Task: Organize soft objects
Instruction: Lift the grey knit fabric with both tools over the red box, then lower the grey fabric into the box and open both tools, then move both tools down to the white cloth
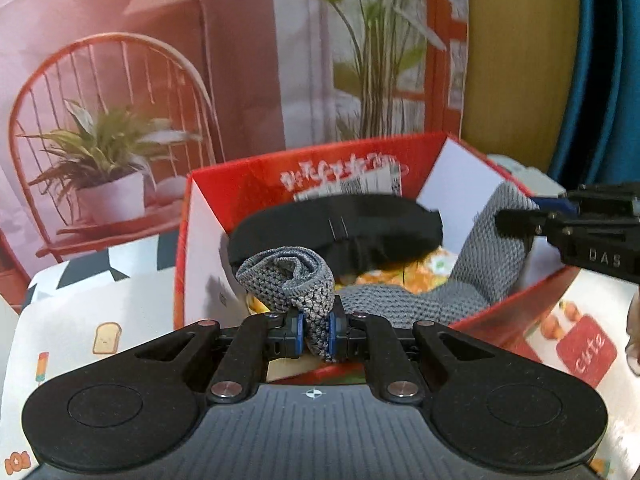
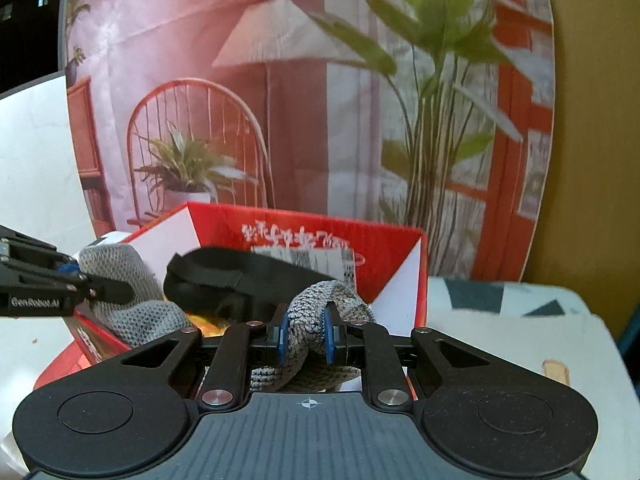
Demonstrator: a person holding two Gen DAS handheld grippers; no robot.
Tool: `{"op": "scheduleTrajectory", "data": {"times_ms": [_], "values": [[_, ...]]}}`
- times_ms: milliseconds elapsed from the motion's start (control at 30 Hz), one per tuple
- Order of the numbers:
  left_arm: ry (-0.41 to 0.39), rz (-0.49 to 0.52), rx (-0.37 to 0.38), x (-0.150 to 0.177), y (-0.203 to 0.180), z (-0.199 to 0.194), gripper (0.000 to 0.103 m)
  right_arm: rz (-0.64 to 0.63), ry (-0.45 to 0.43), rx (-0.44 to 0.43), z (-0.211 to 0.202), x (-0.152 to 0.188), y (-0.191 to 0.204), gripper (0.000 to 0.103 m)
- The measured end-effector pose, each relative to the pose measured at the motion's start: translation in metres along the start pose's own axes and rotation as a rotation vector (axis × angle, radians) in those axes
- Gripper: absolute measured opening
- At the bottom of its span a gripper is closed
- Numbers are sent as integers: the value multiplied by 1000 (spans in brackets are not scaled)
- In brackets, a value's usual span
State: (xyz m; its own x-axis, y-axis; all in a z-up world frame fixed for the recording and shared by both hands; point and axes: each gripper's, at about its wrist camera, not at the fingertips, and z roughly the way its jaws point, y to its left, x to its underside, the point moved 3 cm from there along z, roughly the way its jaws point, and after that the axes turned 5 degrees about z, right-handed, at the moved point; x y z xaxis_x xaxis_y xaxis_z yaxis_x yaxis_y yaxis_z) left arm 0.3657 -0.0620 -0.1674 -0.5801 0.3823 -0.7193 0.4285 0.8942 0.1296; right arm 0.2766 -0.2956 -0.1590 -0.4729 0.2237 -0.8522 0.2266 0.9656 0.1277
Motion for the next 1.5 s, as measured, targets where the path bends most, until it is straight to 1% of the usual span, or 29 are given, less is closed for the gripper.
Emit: {"op": "scheduleTrajectory", "data": {"times_ms": [167, 233, 267, 300, 367, 400, 433, 500, 567, 633, 667, 700, 800, 900, 967, 1167, 1333, 1500], "values": [[5, -30, 14, 0, 7, 2, 14, 12, 11, 6, 2, 3, -3, 17], [-5, -32, 14, 0, 8, 0, 25, 17, 7, 7, 0, 3, -4, 19], [-12, -33, 14, 0, 9, -2, 42, 20, 1, 10, -2, 3, -4, 22], [-23, -35, 14, 0, 7, -5, 53, 22, -6, 15, -4, 3, -5, 27], [-60, -39, 19, 1, 8, -15, 60, 33, -31, 17, -10, 3, -6, 30], [-73, -43, 19, 1, 8, -20, 67, 40, -49, 20, -15, 2, -6, 33], [-92, -51, 19, 3, 9, -26, 71, 45, -68, 22, -19, 2, -7, 36], [-131, -69, 27, 6, 9, -39, 84, 56, -100, 14, -29, 1, -6, 43], [-161, -80, 35, 9, 7, -52, 91, 62, -125, 1, -40, 2, -5, 45], [-180, -83, 37, 15, 5, -64, 92, 67, -151, -11, -51, 5, -2, 50], [-184, -82, 37, 18, 3, -68, 93, 69, -164, -21, -57, 7, 0, 55], [-189, -80, 38, 23, 2, -74, 93, 70, -178, -30, -64, 10, 1, 57], [-194, -81, 34, 40, -3, -89, 93, 68, -196, -39, -79, 20, 7, 57], [-178, -97, 39, 61, -6, -98, 93, 73, -195, -48, -91, 35, 12, 57], [-140, -114, 55, 78, -8, -100, 93, 77, -182, -51, -96, 47, 15, 57], [-63, -182, 37, 118, -9, -93, 93, 112, -88, -36, -100, 94, 14, 57], [-30, -257, 26, 140, -5, -89, 93, 141, -41, -4, -100, 126, 10, 56], [-4, -335, 8, 160, -1, -86, 93, 165, 7, 0, -96, 149, 9, 56]]}}
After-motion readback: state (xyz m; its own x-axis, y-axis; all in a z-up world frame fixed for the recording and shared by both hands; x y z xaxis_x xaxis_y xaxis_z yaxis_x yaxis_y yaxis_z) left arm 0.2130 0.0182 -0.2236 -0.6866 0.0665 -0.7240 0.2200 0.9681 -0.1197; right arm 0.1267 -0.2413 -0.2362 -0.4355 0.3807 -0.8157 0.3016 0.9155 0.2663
